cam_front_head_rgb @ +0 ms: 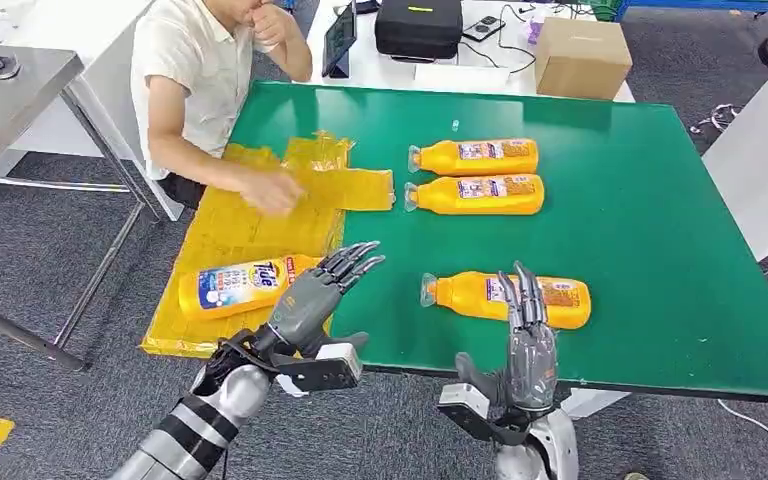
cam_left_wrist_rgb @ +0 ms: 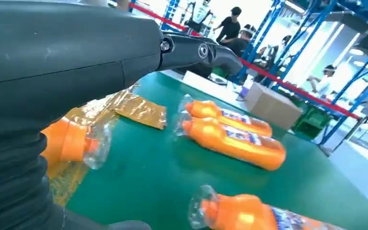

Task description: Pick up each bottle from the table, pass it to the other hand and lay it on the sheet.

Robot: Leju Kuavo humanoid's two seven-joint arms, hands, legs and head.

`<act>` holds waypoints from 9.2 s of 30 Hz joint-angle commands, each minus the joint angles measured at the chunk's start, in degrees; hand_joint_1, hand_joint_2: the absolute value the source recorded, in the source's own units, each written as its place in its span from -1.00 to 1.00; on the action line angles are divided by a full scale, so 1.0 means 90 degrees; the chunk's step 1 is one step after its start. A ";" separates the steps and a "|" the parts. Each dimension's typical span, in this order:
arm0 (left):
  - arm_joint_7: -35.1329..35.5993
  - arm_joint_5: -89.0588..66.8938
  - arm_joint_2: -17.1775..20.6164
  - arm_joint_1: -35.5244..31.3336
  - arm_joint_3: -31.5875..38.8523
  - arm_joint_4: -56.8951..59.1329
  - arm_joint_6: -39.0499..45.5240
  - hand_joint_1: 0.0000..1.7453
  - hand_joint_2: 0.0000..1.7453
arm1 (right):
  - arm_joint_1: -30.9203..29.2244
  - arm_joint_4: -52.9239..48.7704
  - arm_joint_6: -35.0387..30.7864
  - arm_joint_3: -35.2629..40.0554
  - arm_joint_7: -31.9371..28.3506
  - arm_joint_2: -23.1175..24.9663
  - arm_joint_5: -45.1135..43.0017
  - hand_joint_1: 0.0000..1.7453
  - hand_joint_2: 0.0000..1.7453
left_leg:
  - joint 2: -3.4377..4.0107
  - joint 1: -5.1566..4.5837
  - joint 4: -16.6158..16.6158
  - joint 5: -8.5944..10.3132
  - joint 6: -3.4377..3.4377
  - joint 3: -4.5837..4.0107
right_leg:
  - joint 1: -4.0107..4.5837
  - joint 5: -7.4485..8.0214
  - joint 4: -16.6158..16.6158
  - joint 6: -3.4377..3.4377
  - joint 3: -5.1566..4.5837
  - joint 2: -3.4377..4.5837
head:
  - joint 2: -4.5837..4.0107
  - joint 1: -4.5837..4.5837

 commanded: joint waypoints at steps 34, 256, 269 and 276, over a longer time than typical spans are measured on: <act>0.0015 0.1476 -0.0481 0.1058 -0.1427 -0.0928 0.1774 -1.00 1.00 | -0.2567 0.4664 0.0391 0.0494 0.2683 -0.1600 0.1983 -1.00 1.00 | 0.0007 -0.0010 0.0000 -0.0005 0.0024 0.0006 | -0.0008 0.0006 -0.0009 -0.0001 0.0010 0.0006 | 0.0000 0.0002; 0.0095 0.2751 -0.0885 0.0488 -0.1260 0.0111 0.2000 -1.00 1.00 | -0.2886 0.5095 0.0979 0.0540 0.3494 -0.1566 0.1967 -1.00 1.00 | 0.0002 -0.0020 -0.0001 0.0022 0.0016 -0.0040 | -0.0013 0.0040 -0.0008 -0.0020 -0.0036 0.0001 | 0.0000 0.0000; 0.0188 0.2594 -0.0905 0.0558 -0.1202 0.0043 0.1983 -1.00 1.00 | -0.2961 0.5107 0.0708 0.0633 0.4997 -0.1841 0.3100 -1.00 1.00 | -0.0006 -0.0022 -0.0001 0.0030 0.0024 -0.0011 | -0.0016 0.0045 -0.0011 -0.0013 -0.0003 -0.0007 | 0.0000 0.0000; 0.0244 0.2620 -0.0919 0.0541 -0.1178 0.0083 0.1974 -1.00 1.00 | -0.2980 0.5324 0.1323 0.0513 0.4841 -0.1795 0.2889 -1.00 1.00 | -0.0004 -0.0017 -0.0007 0.0031 0.0024 0.0001 | -0.0010 0.0046 -0.0021 -0.0019 0.0008 -0.0003 | 0.0000 0.0000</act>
